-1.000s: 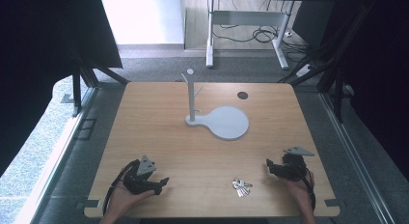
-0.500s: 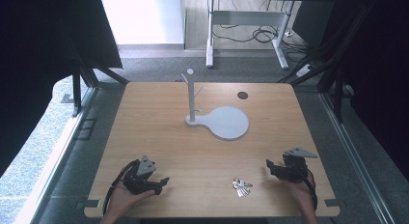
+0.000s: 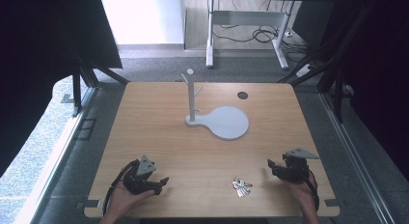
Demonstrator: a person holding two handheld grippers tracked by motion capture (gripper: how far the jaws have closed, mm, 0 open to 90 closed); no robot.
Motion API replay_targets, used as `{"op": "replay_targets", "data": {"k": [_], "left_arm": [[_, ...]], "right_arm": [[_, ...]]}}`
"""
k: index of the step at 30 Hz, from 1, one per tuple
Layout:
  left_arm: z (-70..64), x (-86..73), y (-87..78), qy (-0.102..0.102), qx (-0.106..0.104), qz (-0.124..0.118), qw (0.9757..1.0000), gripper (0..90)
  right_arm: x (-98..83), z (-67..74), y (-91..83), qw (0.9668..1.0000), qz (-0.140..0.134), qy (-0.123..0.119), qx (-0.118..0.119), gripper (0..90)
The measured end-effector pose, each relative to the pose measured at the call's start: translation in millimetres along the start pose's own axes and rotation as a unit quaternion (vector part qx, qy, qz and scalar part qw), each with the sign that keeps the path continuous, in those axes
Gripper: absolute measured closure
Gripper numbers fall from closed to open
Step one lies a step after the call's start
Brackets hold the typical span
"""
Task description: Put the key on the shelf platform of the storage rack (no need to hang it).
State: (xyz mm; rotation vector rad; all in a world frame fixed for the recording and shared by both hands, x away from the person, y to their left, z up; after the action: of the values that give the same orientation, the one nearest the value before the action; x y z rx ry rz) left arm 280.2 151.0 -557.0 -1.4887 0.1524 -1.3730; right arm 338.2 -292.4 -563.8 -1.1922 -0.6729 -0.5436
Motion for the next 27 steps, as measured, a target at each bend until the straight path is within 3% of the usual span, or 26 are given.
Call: {"op": "replay_targets", "data": {"k": [6, 16, 27], "left_arm": [[0.1, -0.5, 0.7, -0.005, -0.002, -0.003, 1.0, 23.6], [-2.8, 1.9, -0.5, 0.001, -0.003, -0.003, 1.0, 23.6], [-4.9, 3.0, -0.1, 0.004, -0.005, -0.003, 1.0, 23.6]], "right_arm": [[2.0, 6.4, -4.9, 0.9997, 0.011, -0.019, 0.01, 38.6], [14.8, 34.0, -26.4, 0.9965, 0.037, -0.065, 0.038, 39.4], [22.0, 52.9, -32.2, 0.9929, 0.059, -0.085, 0.059, 40.2]]}}
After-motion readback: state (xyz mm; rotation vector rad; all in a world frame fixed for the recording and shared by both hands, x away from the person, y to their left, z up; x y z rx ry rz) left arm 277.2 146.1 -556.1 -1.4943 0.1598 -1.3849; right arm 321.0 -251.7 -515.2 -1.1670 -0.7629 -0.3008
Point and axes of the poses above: each handheld gripper's, and its own axes: y roughly forward along the jaws, x roughly out of its top, z roughly to its left, the point moved 7 cm from there along y, roughly forward along the jaws, and after that the axes turned 15 degrees about y, right-handed, at the moved point
